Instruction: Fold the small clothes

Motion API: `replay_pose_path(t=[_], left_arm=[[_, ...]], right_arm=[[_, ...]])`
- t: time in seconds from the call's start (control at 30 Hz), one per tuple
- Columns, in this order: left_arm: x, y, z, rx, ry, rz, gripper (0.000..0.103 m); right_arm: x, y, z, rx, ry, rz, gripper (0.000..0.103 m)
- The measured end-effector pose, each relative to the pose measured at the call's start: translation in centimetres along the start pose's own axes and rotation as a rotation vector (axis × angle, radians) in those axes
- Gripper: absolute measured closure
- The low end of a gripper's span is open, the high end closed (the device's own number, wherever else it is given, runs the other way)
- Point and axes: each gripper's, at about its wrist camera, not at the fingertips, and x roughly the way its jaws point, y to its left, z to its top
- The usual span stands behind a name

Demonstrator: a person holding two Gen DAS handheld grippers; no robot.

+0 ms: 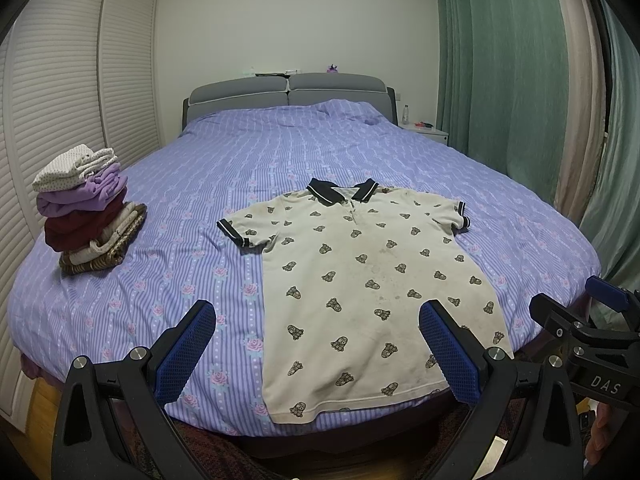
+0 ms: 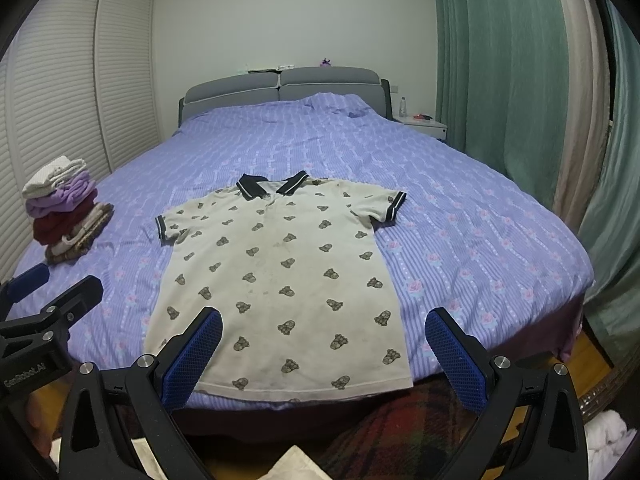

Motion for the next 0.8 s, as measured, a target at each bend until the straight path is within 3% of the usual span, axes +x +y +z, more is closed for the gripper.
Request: replay_pose_path(t=[0.8], left_arm=[[-0.05,0.2,0.09,0.0,-0.003,-0.001,0.0]], right_arm=[[-0.09,0.03,-0.06,-0.004,-0.004,-0.004,0.0]])
